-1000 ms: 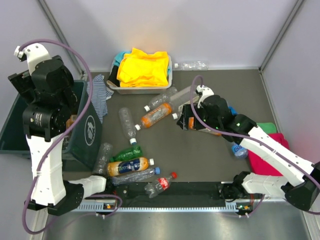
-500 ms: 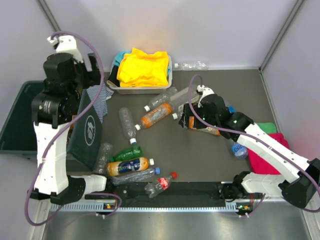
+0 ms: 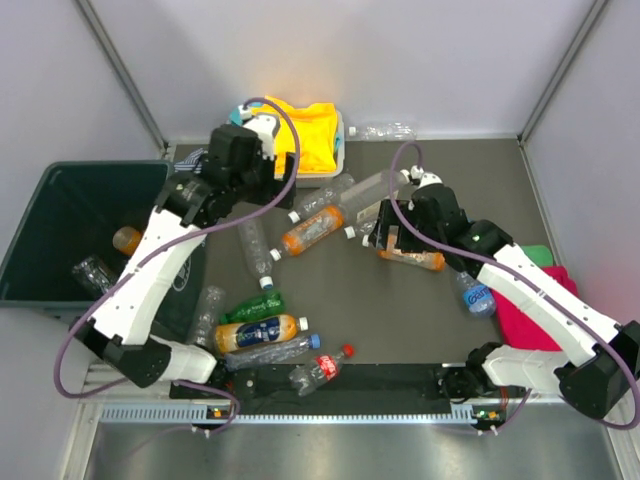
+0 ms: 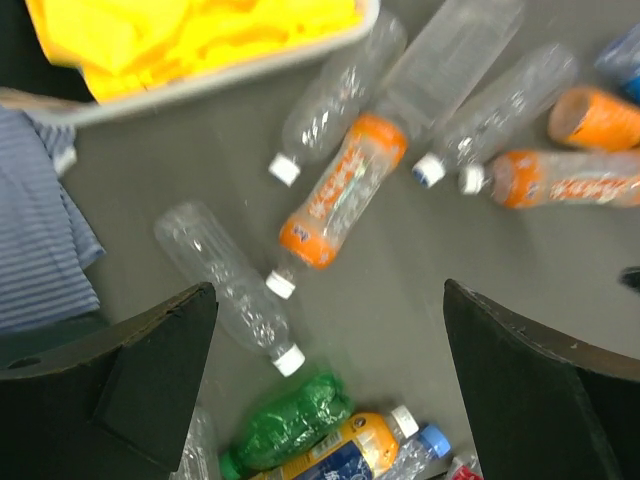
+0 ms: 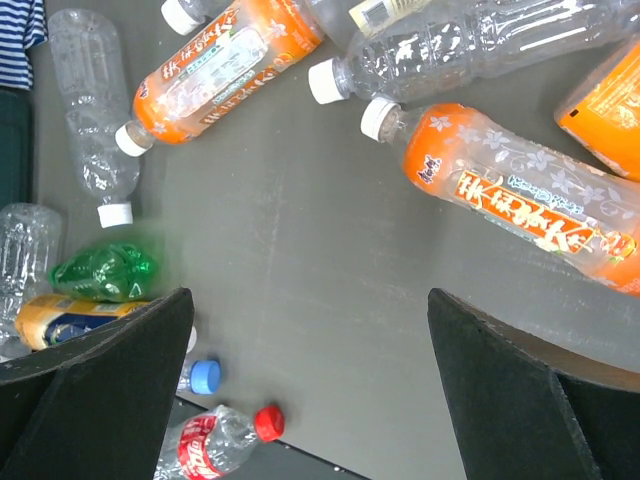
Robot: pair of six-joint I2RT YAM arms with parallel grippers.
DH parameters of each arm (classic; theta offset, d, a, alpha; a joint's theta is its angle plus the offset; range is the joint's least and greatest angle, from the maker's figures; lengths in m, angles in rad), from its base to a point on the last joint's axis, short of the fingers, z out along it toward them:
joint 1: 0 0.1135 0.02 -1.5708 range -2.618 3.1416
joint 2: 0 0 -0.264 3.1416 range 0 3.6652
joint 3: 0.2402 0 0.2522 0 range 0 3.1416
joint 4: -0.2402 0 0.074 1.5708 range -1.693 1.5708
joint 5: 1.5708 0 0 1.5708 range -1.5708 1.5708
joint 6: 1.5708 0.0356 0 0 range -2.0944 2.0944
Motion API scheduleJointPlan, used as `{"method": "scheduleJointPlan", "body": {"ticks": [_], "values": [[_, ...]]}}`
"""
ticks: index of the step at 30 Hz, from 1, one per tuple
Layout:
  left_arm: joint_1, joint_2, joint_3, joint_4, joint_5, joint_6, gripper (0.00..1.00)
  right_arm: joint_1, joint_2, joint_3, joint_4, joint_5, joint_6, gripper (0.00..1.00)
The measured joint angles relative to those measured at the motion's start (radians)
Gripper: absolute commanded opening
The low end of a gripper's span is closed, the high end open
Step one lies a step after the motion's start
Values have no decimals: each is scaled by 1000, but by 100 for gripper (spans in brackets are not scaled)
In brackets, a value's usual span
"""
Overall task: Put the plastic bottles in the bin
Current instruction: Pick up the plastic bottle at the center of the board.
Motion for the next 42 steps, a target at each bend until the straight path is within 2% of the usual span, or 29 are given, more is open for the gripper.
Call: {"method": "scheduleJointPlan", "body": {"ticks": [4,11,18,25,28,31,32,35,37,39,42], "values": [[-14,22,-143,14,-52,-41,98,-7,0,0,-1,0,13,99],[-13,77,-396,60,-177,-229,97,-29,9,0,1,-15,30,99],[39,147,-476,143,-289,-406,96,-48,31,0,1,-34,34,99],[177,183,-642,271,-249,-505,89,-64,35,0,1,-44,34,99],[196,201,-687,312,-215,-519,84,-76,35,-1,1,-47,34,99],[195,241,-692,350,-184,-532,74,-82,35,-1,1,-50,33,99],[195,253,-693,361,-176,-535,67,-83,35,-1,1,-51,33,99],[194,281,-691,381,-164,-535,54,-85,35,-1,1,-55,33,99],[194,280,-690,386,-164,-536,39,-87,35,-1,0,-57,32,99],[194,281,-683,383,-166,-536,29,-90,35,-1,0,-58,29,99],[194,285,-638,332,-172,-524,24,-94,35,-1,0,-59,27,99]]}}
